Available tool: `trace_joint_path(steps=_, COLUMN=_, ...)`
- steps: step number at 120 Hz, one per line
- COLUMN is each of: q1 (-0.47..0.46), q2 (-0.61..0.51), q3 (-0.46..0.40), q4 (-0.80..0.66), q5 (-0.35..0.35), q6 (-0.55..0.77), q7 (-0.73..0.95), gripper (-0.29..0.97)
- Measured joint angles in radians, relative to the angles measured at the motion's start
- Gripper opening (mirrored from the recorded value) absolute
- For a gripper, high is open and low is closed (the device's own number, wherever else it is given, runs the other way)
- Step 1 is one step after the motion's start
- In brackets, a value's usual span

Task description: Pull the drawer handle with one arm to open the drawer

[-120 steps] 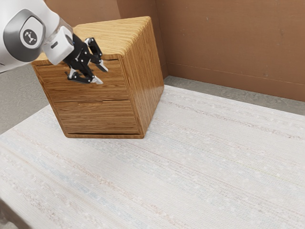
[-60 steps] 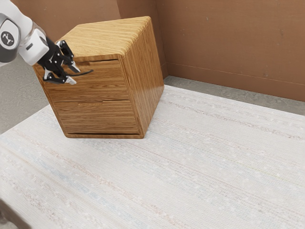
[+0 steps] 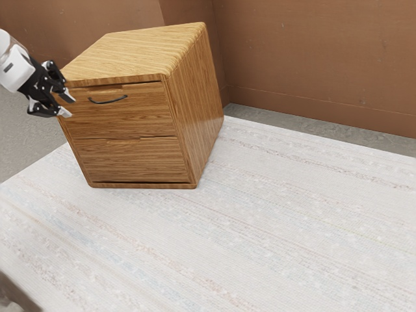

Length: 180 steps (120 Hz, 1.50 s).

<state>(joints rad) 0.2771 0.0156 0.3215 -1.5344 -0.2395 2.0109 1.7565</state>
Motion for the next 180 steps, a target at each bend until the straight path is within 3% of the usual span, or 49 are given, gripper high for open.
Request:
trace_joint_path(steps=32, q1=-0.014, q2=0.000, q3=-0.002, q4=0.000, q5=-0.006, q6=0.000, q7=0.000, gripper=0.18)
trace_joint_path(steps=108, q1=-0.165, q2=0.008, q3=-0.003, q4=0.000, q5=-0.009, q6=0.000, q7=0.000, gripper=0.16)
trace_joint_path(steps=152, q1=-0.119, q2=0.010, q3=-0.001, q4=-0.001, q5=-0.009, q6=0.000, q7=0.000, gripper=0.16)
trace_joint_path(steps=180, q1=-0.074, q2=0.017, q3=-0.008, q4=-0.004, q5=-0.010, q6=0.007, q7=-0.001, gripper=0.04)
